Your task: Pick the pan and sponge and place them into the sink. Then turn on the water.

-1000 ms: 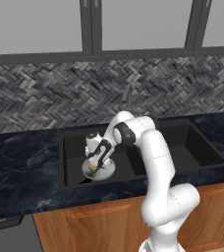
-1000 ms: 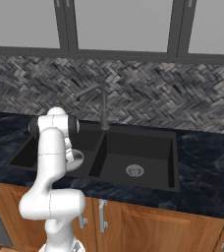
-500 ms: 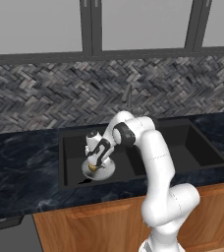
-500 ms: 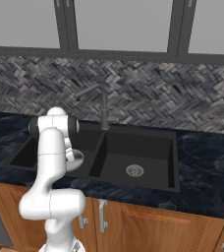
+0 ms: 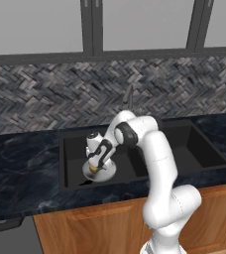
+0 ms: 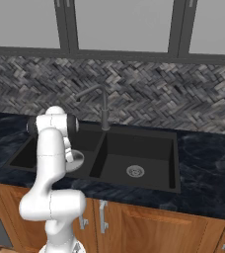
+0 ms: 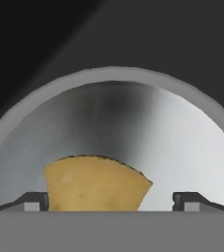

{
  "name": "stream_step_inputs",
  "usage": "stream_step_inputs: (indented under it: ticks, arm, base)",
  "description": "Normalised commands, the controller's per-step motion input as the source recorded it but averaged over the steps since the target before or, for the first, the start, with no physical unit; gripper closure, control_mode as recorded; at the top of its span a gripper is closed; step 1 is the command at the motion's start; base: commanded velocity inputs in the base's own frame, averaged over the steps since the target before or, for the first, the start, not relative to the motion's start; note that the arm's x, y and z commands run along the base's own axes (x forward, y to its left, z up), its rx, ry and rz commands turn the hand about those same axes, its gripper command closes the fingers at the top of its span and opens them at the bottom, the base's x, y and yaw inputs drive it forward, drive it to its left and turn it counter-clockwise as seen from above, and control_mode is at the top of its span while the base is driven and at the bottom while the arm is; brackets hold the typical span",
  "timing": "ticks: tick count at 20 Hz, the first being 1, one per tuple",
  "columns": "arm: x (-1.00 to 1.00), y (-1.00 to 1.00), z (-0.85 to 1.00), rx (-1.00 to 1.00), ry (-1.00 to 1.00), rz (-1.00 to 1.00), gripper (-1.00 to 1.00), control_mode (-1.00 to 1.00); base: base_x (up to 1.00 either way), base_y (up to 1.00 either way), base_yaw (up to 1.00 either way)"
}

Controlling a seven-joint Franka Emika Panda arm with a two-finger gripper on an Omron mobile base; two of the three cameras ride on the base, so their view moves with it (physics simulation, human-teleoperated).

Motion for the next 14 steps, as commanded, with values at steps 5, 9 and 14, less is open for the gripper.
stream_step_inputs:
  ticks: [5,9,14]
  arm:
    - [-0.28,-0.01,0.4,0.03,-0.03,-0.04,-1.0,-1.0]
    - [-0.41,0.01,0.62,0.06,-0.01,-0.03,-1.0,-1.0]
    - [-0.4,0.03,0.62,0.06,-0.02,-0.04,-1.0,-1.0]
  base:
    - [0.0,0.0,0.0]
    - [0.0,0.0,0.0]
    - [0.0,0.0,0.0]
